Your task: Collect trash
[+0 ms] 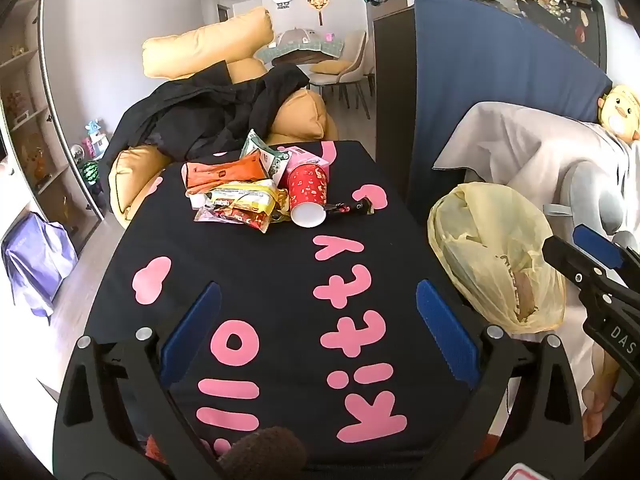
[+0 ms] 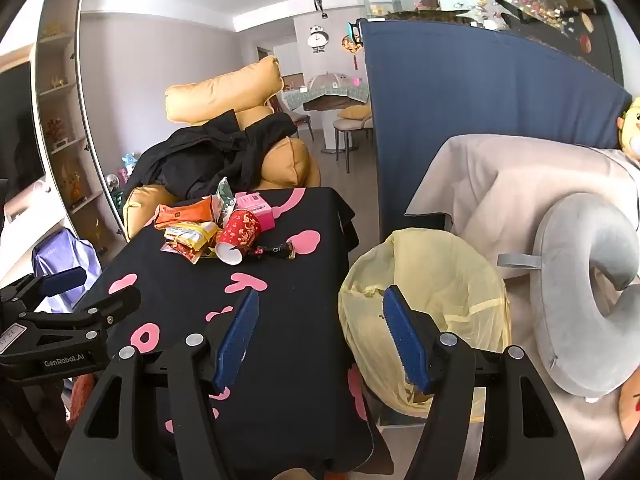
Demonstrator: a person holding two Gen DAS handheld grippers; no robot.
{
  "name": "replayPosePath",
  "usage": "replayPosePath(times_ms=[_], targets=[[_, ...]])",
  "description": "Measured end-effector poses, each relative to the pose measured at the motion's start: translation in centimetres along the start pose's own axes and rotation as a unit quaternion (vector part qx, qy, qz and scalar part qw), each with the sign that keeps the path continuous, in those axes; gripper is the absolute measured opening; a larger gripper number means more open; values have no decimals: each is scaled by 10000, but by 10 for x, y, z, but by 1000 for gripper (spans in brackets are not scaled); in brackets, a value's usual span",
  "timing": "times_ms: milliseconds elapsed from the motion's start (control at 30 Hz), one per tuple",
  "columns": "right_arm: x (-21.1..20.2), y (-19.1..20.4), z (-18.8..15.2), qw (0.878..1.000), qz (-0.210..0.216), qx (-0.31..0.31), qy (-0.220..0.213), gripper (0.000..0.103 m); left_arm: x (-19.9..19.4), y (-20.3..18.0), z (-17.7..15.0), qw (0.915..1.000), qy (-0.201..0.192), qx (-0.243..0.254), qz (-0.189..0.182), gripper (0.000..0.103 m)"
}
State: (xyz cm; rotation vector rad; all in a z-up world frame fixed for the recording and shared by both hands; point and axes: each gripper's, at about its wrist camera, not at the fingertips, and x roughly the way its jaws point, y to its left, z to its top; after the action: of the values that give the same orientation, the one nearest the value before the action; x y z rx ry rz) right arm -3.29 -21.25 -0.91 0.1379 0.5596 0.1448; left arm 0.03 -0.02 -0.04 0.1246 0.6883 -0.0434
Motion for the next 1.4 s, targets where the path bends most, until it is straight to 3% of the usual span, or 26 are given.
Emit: replayPosePath(times_ms=[1400], targets=[[4,-3,0,10000,-1,14,86,62,0,-2,-1,10000,41,-22,14,94]])
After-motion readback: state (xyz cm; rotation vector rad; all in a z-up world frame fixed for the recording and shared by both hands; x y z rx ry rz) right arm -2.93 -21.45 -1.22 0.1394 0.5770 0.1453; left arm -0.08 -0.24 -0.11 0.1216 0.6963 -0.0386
